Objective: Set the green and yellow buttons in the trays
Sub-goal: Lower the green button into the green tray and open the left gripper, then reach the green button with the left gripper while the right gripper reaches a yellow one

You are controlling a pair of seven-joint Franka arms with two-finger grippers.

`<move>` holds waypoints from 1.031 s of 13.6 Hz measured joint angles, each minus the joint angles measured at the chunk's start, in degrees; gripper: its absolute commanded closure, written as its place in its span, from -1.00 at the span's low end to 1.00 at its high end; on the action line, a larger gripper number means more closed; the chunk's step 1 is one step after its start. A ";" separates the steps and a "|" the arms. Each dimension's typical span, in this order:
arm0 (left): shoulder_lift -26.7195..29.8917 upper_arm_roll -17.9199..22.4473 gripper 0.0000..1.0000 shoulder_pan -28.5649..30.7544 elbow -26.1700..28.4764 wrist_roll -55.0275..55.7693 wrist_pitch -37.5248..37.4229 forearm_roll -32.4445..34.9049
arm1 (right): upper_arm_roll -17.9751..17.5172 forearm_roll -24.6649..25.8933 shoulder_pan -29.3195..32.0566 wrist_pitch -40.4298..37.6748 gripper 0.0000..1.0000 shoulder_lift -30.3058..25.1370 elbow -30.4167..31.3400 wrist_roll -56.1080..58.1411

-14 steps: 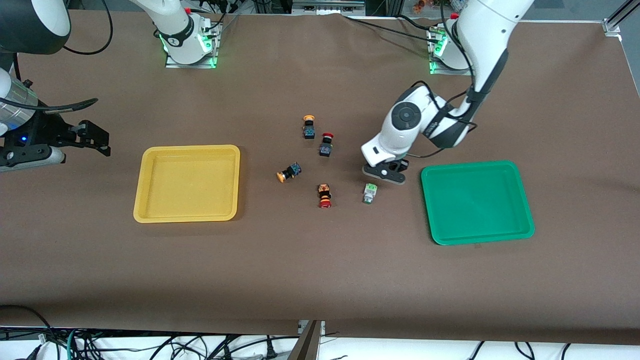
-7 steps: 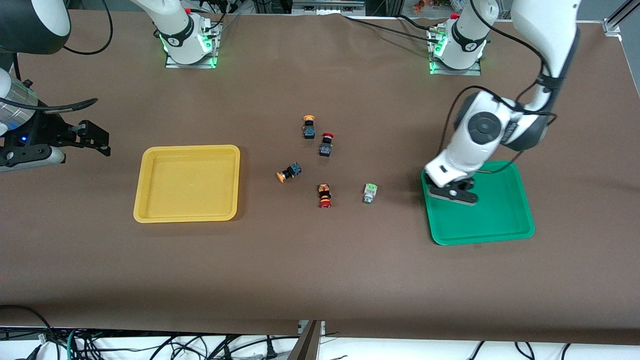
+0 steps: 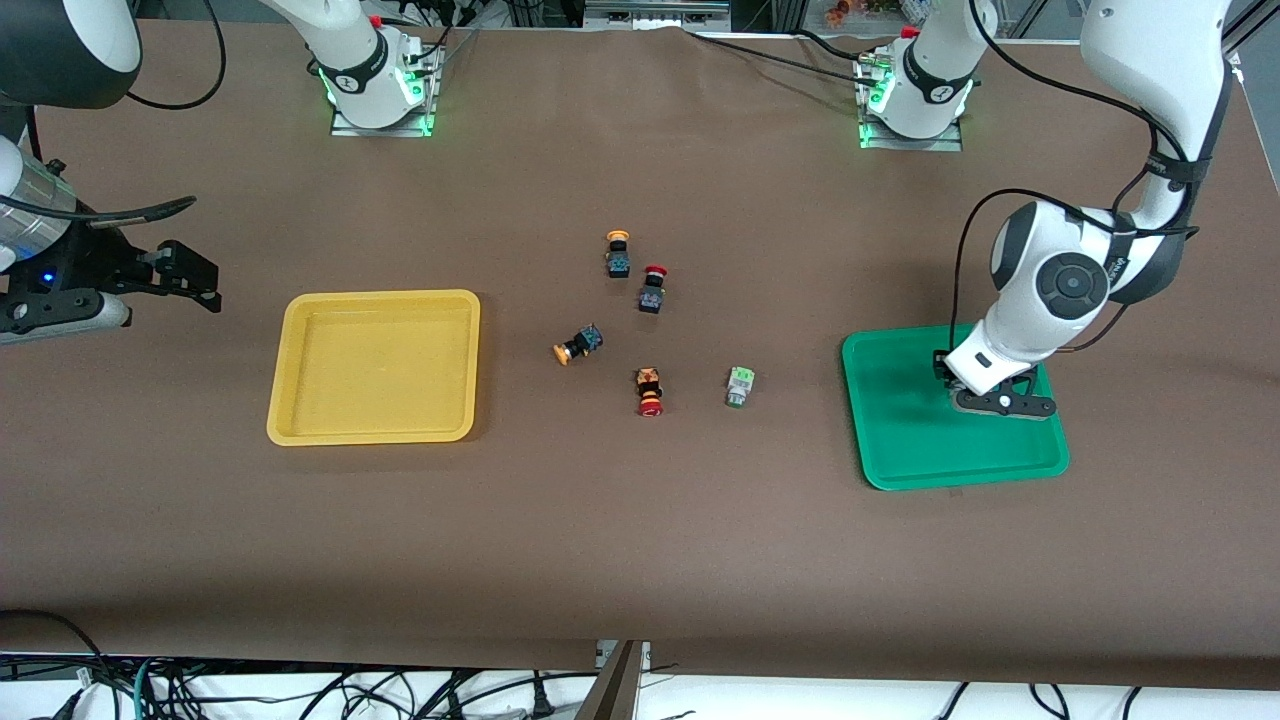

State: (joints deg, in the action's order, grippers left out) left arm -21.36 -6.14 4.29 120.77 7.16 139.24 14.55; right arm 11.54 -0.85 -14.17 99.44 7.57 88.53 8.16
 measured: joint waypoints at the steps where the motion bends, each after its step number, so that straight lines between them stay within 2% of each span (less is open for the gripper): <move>1: -0.72 0.70 0.67 0.84 0.38 -1.33 0.02 -0.38 | 0.00 0.00 -0.01 0.00 -1.00 0.01 0.00 0.00; 4: -3.10 3.44 0.47 2.02 0.54 -8.23 0.20 -6.45 | -0.04 -0.01 -0.03 0.01 -1.00 0.06 0.00 -0.01; 6: -4.34 4.08 0.43 2.26 0.54 -10.97 0.31 -8.85 | -0.08 -0.02 -0.06 0.01 -1.00 0.15 0.00 -0.02; 7: -4.63 4.09 0.17 2.28 0.53 -11.04 0.33 -8.93 | -0.18 -0.04 -0.09 0.01 -1.00 0.39 0.01 -0.01; 8: -4.76 4.09 -0.73 2.33 0.53 -11.04 0.33 -8.93 | -0.33 -0.05 -0.17 -0.03 -1.00 0.75 0.02 -0.02; 9: -4.81 4.09 -1.00 2.41 0.53 -11.05 0.33 -8.94 | -0.46 -0.05 -0.33 -0.17 -1.00 1.14 0.04 -0.02; 14: -4.77 3.50 -1.00 2.42 -1.78 -11.13 0.80 -8.97 | -1.55 -0.39 -3.50 -0.62 -1.00 4.39 0.24 -2.10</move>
State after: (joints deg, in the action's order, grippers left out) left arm -26.12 -2.64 6.71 118.99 -3.97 140.03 5.58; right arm 9.98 -1.23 -17.67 98.82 11.95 88.76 6.06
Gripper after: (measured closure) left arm 0.084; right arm 0.000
